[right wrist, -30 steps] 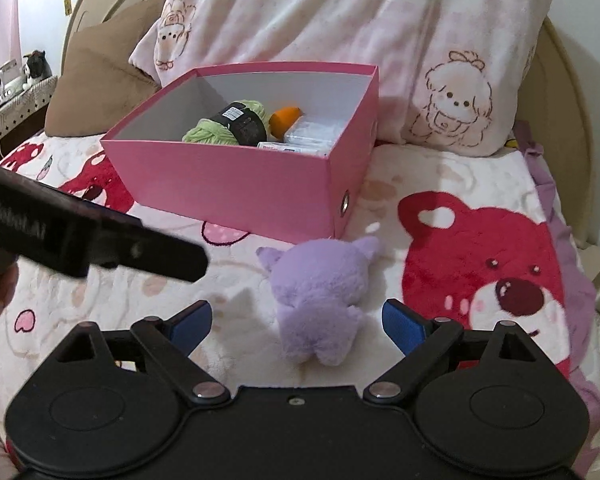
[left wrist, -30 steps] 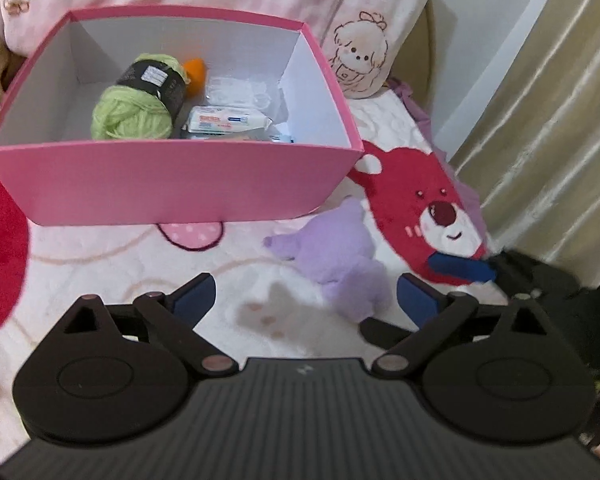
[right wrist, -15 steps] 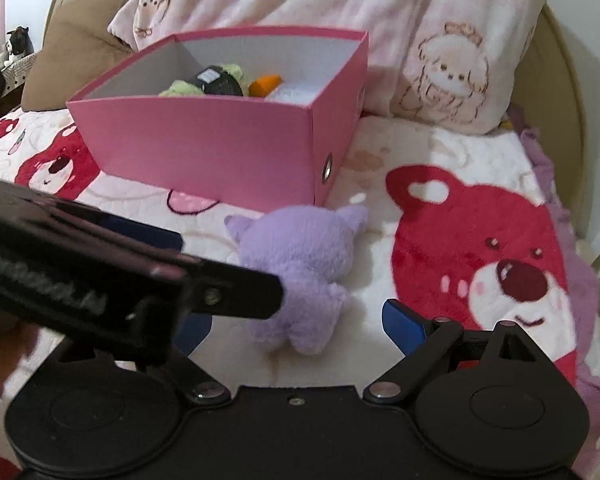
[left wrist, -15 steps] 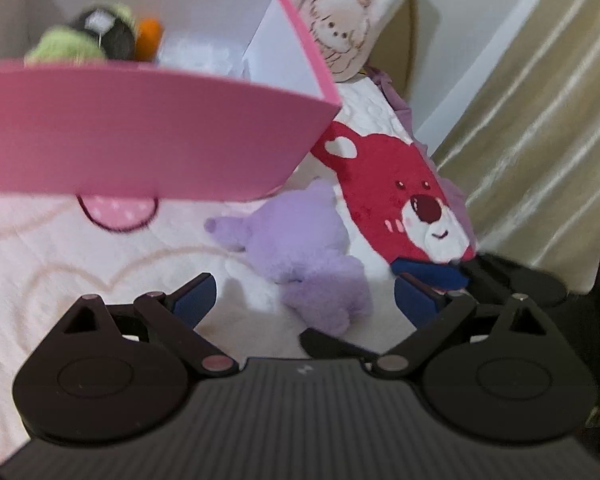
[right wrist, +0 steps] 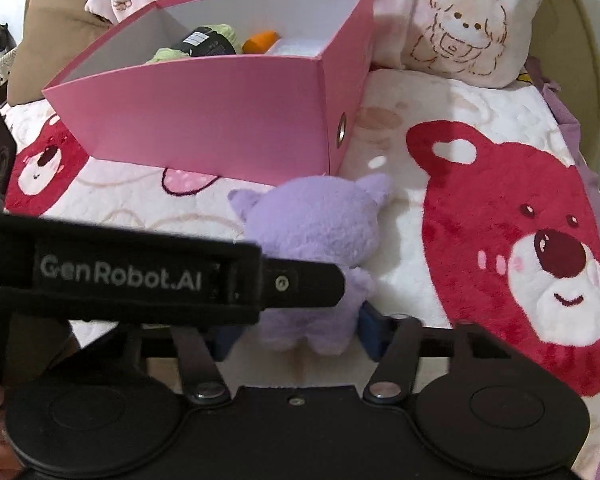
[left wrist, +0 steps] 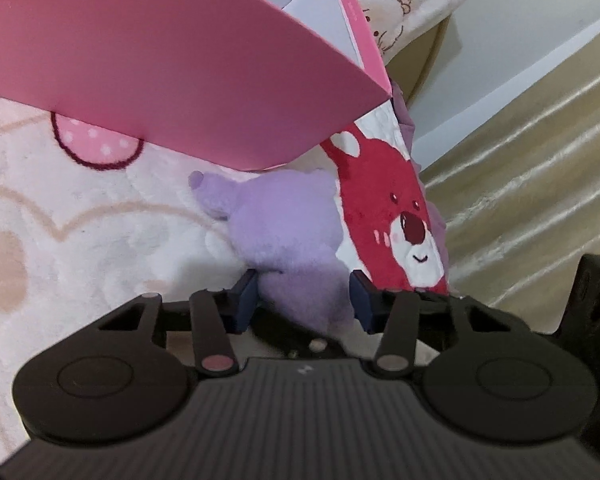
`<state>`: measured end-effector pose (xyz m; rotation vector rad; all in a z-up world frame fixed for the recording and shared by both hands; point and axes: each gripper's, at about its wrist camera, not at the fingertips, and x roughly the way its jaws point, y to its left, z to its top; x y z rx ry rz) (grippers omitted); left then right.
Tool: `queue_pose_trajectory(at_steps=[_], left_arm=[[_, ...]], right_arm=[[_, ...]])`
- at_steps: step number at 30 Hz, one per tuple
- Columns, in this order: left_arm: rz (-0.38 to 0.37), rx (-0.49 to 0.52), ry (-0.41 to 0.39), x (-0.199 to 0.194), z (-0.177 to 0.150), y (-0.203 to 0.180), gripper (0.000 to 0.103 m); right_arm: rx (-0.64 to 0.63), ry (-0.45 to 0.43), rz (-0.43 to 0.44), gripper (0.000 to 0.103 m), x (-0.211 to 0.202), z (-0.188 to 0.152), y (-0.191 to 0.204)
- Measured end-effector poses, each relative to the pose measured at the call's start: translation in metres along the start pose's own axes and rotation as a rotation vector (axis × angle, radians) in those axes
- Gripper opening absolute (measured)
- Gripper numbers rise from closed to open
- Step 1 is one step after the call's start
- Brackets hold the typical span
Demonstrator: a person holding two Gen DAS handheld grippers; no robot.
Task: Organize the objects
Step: 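Grasp the lavender plush bear with the right gripper and lift, then carry the plush bear over the pink box and lower it inside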
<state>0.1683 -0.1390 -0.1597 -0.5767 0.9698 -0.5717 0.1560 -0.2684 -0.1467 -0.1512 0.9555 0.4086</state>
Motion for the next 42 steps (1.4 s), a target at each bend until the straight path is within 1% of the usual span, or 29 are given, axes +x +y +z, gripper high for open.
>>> queue_pose_trajectory(at_steps=[2,4,6,7,10,13,14,16,18,20,22,24,26,28,29,30,32,35,42], left_arm=[[0.004,0.003,-0.005,-0.006,-0.001,0.001,0.046],[0.027,-0.003,-0.029,-0.016,-0.003,0.002,0.041],[0.018,-0.037,-0.04,-0.028,-0.006,0.005,0.039],[0.018,-0.037,-0.04,-0.033,-0.007,0.007,0.038],[0.054,-0.022,-0.039,-0.047,-0.015,0.009,0.038],[0.084,-0.033,-0.009,-0.054,-0.017,0.015,0.038],[0.089,-0.036,-0.004,-0.055,-0.017,0.018,0.039],[0.137,-0.023,0.006,-0.055,-0.016,0.019,0.039],[0.139,-0.03,-0.007,-0.056,-0.015,0.021,0.04],[0.14,-0.047,-0.017,-0.055,-0.013,0.02,0.04],[0.157,-0.029,-0.024,-0.052,-0.012,0.017,0.041],[0.136,-0.027,-0.022,-0.049,-0.012,0.018,0.046],[0.121,-0.053,-0.008,-0.046,-0.012,0.023,0.047],[0.106,-0.063,-0.011,-0.044,-0.013,0.027,0.045],[0.105,-0.061,-0.011,-0.044,-0.014,0.028,0.043],[0.106,-0.059,-0.01,-0.044,-0.014,0.029,0.039],[0.101,-0.051,0.002,-0.042,-0.017,0.03,0.037],[0.102,-0.031,-0.002,-0.044,-0.019,0.028,0.037],[0.127,-0.016,0.029,-0.056,-0.019,0.019,0.036]], right_arm=[[0.024,-0.002,0.024,0.052,-0.003,0.0,0.001],[0.044,0.001,0.053,0.051,-0.006,0.001,0.003],[0.063,0.001,0.077,0.05,-0.012,0.0,0.007],[0.077,0.005,0.092,0.05,-0.013,0.0,0.007],[0.127,0.038,0.141,0.049,-0.013,-0.002,0.014],[0.061,0.075,0.132,0.05,-0.009,-0.006,0.031],[0.056,0.084,0.131,0.053,-0.007,-0.007,0.034],[0.058,0.095,0.13,0.058,-0.004,-0.008,0.034],[0.059,0.079,0.12,0.065,-0.004,-0.009,0.033],[0.048,0.053,0.113,0.067,-0.005,-0.007,0.033],[0.049,0.035,0.111,0.071,-0.004,-0.006,0.032],[0.046,0.027,0.116,0.072,-0.003,-0.004,0.031],[0.035,0.02,0.107,0.072,0.0,-0.004,0.032],[0.026,0.009,0.107,0.072,0.002,-0.004,0.033],[0.02,0.01,0.111,0.068,0.003,-0.004,0.034],[0.013,0.021,0.119,0.062,0.004,-0.004,0.034],[0.0,0.045,0.106,0.061,0.007,-0.005,0.036],[-0.016,0.04,0.106,0.059,0.005,-0.007,0.039],[0.015,0.058,0.129,0.057,-0.006,-0.008,0.042]])
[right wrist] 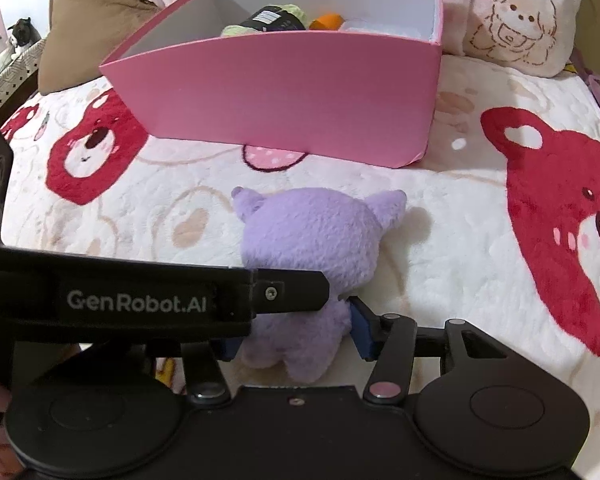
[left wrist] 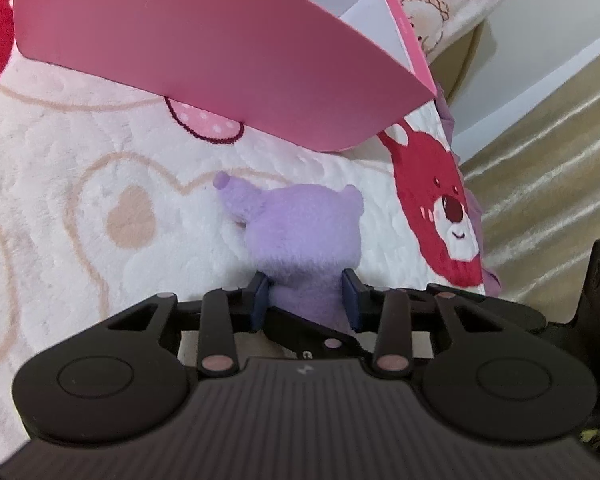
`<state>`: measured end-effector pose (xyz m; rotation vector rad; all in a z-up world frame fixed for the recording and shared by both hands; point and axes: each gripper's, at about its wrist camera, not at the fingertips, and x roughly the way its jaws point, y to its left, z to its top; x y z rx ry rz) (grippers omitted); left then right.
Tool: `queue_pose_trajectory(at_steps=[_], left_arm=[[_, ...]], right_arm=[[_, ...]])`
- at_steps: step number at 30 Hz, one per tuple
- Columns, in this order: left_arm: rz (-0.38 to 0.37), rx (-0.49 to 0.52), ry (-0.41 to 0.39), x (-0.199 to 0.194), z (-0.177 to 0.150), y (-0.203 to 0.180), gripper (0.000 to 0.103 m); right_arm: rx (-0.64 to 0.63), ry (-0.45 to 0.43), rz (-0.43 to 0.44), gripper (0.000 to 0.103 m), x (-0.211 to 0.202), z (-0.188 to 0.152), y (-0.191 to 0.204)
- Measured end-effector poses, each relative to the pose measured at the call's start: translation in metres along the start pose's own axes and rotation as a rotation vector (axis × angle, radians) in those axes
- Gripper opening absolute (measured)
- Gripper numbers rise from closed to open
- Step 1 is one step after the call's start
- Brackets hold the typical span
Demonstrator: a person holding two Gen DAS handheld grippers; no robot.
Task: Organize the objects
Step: 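Carry the plush bear over the pink box and lower it inside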
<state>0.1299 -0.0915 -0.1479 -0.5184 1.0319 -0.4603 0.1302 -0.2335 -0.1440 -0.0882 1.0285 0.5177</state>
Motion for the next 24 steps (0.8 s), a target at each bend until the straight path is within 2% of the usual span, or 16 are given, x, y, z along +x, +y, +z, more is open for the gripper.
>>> queue_pose_trajectory(at_steps=[13,19,24], left_arm=[[0.075,0.091,0.081,-0.054,-0.003,-0.021,0.036],[0.074,0.101,0.129,-0.089,-0.008,-0.025,0.036],[0.047,0.113,0.089,-0.127,-0.006,-0.03,0.037]], right_arm=[[0.131,-0.017,0.031,0.057,-0.04,-0.013,0.035],[0.143,-0.017,0.04,0.057,-0.066,-0.021,0.062],[0.098,-0.062,0.032,0.057,-0.094,-0.015,0.089]])
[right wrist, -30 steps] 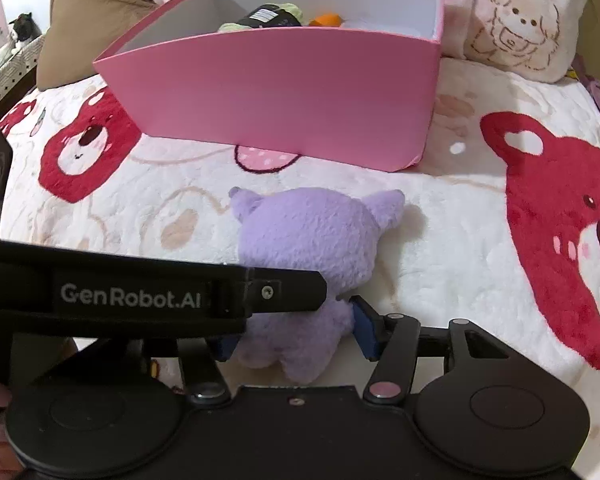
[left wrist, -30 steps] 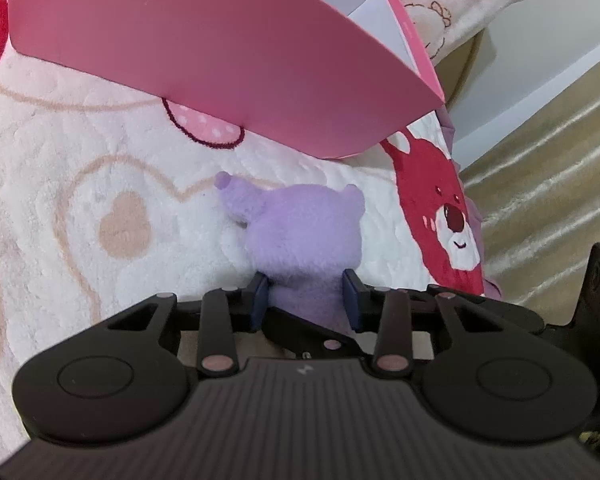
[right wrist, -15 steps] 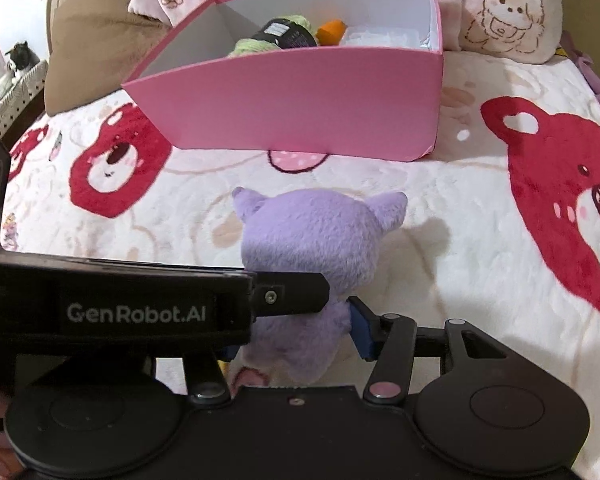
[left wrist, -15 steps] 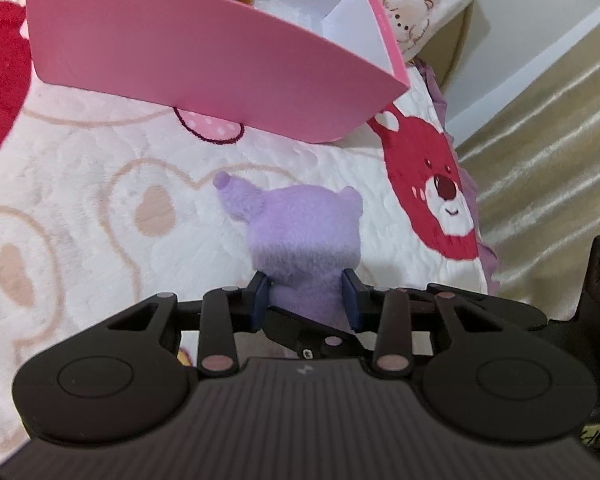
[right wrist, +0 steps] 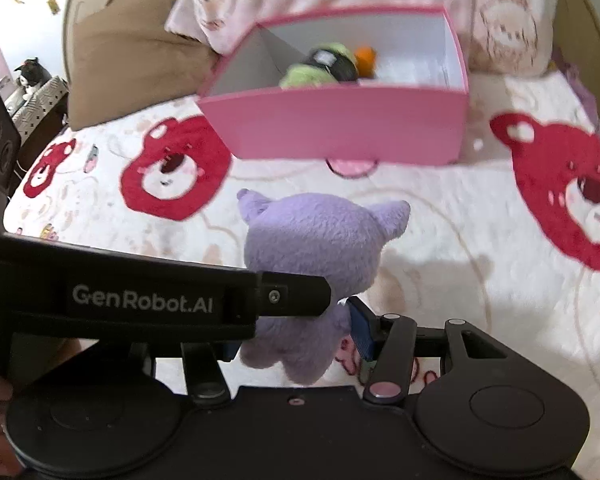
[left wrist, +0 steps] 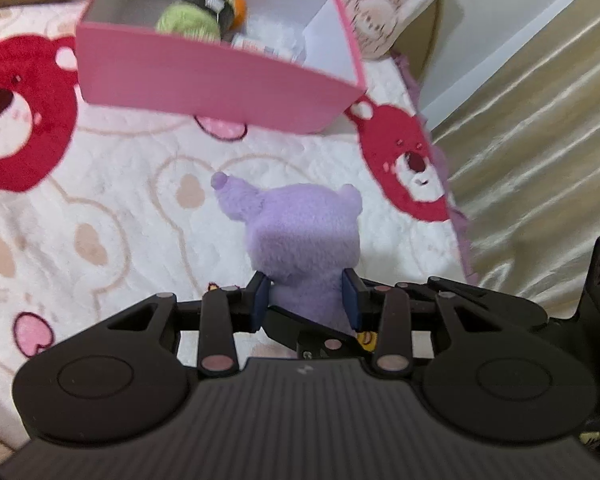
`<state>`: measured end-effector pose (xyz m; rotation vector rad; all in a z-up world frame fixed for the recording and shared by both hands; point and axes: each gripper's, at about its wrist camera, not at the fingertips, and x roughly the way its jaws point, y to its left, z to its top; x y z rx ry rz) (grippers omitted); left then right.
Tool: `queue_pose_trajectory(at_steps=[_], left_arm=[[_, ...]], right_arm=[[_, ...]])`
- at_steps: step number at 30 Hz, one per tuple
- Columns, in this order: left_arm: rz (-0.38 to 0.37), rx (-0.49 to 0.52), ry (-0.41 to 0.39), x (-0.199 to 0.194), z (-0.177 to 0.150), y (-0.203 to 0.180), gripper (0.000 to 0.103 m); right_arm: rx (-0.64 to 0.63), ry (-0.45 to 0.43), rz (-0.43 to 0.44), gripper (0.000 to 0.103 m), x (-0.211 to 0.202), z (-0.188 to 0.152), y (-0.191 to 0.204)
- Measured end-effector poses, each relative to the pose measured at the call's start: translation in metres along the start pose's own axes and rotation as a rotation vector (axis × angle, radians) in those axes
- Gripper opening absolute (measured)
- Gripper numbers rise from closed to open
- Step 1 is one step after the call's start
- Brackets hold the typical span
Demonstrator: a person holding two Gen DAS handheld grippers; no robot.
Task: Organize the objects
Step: 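Carry the plush bear over the pink box and lower it inside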
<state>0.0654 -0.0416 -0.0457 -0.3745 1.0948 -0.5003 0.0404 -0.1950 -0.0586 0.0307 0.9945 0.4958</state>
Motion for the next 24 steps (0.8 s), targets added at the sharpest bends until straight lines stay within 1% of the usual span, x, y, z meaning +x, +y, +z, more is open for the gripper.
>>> queue_pose_trajectory(at_steps=[7,14,19,24], left_arm=[[-0.011,0.035,-0.096,-0.05,0.011,-0.009,0.037],[-0.02,0.091,-0.174,-0.078,0.028,-0.018,0.037],[-0.023,0.133,-0.21,-0.093,0.051,-0.023,0.037],[-0.032,0.176,-0.242,-0.1,0.084,-0.026,0.037]], right_arm=[[-0.077,-0.108,-0.031,0.057,-0.034,0.015,0.036],[-0.12,-0.207,-0.059,0.057,-0.055,0.032,0.053],[-0.159,-0.268,-0.081,0.057,-0.062,0.05,0.061],[-0.166,-0.324,-0.08,0.057,-0.066,0.08,0.056]])
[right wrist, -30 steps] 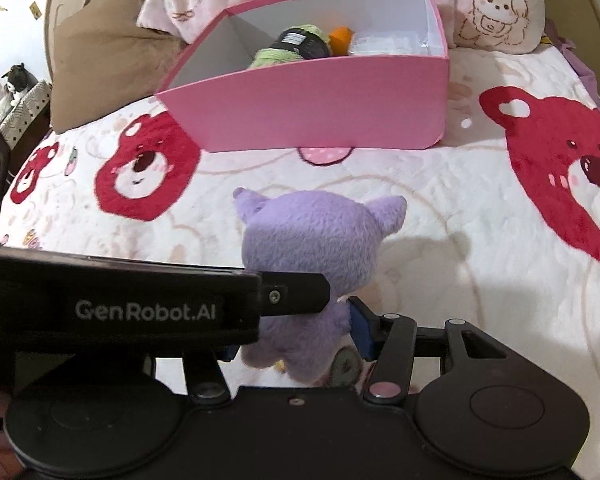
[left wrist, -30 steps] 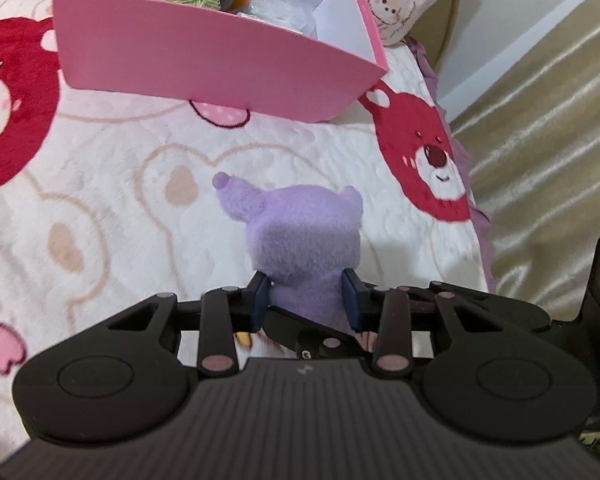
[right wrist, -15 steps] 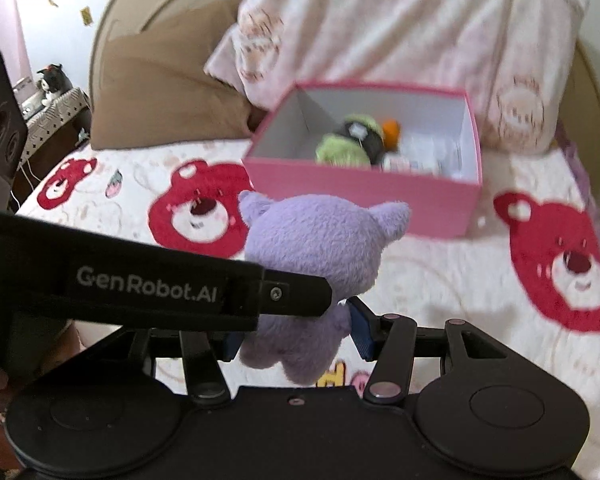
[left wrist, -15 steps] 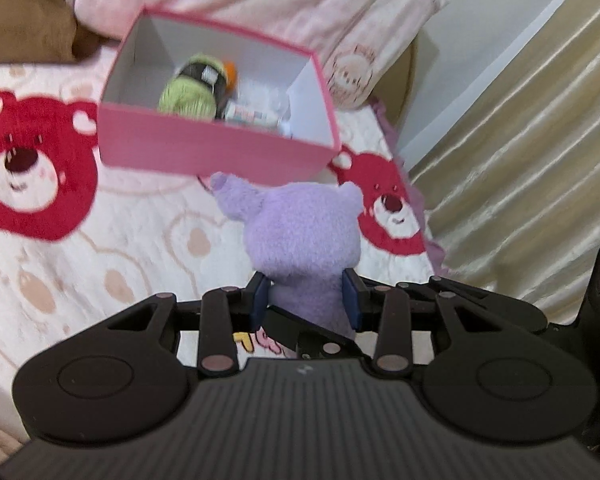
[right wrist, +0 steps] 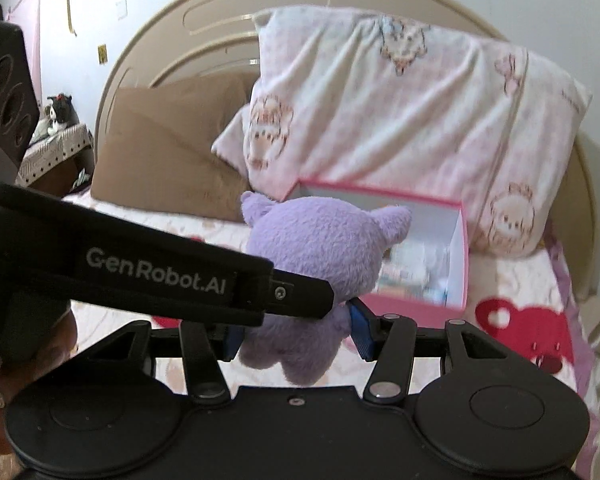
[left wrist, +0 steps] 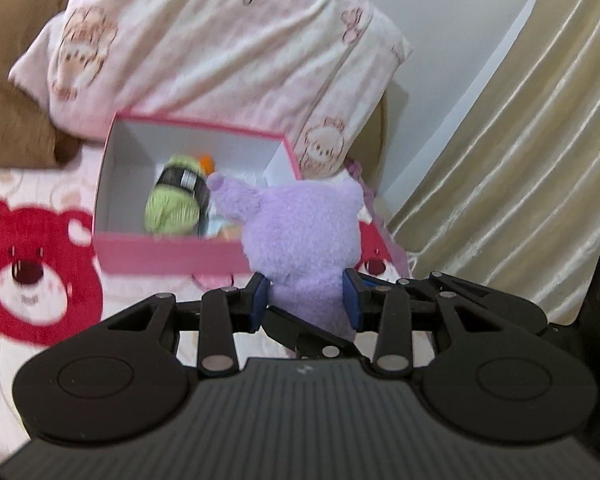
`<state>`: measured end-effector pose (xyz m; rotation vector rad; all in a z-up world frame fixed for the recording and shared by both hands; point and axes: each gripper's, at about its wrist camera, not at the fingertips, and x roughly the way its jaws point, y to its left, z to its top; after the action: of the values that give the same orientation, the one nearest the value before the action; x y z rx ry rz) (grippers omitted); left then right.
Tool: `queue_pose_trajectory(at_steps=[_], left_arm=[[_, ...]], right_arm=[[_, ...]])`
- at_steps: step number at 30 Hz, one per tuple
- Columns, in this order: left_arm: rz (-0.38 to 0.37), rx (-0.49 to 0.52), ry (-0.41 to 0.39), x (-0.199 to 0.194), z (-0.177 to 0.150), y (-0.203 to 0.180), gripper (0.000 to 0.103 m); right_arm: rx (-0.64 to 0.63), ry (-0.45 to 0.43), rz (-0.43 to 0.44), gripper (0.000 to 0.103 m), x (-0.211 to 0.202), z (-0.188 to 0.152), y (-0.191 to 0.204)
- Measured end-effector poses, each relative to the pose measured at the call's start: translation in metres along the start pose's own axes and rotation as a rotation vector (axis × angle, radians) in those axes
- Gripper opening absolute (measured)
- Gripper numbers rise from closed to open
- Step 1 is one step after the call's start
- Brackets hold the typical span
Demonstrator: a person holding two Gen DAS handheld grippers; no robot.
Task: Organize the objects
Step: 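Carry the plush bear over the pink box and lower it inside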
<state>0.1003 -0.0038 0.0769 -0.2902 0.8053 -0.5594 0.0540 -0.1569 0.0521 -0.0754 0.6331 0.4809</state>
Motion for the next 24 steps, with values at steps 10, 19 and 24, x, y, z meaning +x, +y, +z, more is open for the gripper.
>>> queue_pose_trajectory(at_steps=[10,19,24], left_arm=[[0.0,0.005,-0.044,0.036,0.05,0.015,0.038],[0.029,-0.001,-0.049,0.107,0.094,0.044,0.039],[0.014,-0.016,-0.043,0.159,0.097,0.067,0.039]], right_arm=[[-0.006,-0.054,-0.001,0.057,0.041,0.04,-0.025],[0.063,-0.029,0.021,0.057,0.112,0.069,-0.074],[0.106,0.014,-0.013,0.057,0.159,0.066,-0.098]])
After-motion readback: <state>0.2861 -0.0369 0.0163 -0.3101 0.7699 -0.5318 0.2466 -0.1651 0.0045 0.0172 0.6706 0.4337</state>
